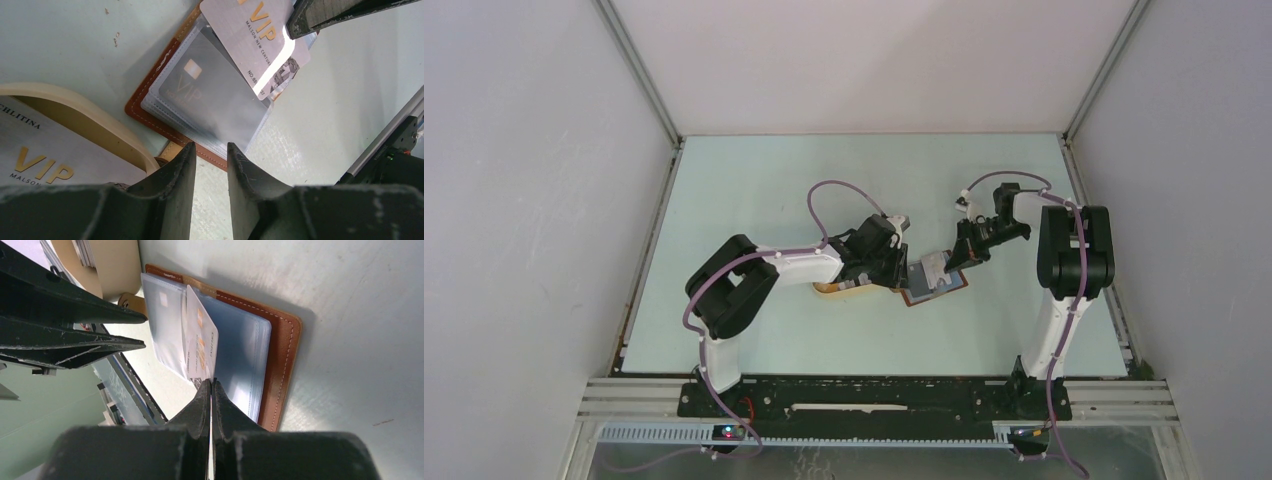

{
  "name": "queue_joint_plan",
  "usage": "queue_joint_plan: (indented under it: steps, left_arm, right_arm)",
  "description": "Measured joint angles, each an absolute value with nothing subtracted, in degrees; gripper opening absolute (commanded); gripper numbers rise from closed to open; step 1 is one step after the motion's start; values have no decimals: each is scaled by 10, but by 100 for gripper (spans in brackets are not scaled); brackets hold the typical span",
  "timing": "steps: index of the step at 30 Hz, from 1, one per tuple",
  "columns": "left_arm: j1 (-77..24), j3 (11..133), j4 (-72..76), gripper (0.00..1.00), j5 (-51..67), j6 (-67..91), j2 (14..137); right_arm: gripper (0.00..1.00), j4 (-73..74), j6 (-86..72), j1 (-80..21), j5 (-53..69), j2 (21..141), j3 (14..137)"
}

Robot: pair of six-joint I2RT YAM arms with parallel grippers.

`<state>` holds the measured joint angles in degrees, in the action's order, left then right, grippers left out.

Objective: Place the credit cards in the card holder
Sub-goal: Insert the credit card into the card holder.

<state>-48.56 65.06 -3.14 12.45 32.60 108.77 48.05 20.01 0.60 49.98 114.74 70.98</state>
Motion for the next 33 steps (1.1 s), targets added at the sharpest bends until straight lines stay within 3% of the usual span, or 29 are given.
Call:
queue_joint_plan:
  steps: [33]
  left_arm:
    - [-482, 651, -31, 35, 137, 330, 1094]
  right_arm:
    - [0, 487, 204, -9, 483, 1145, 710]
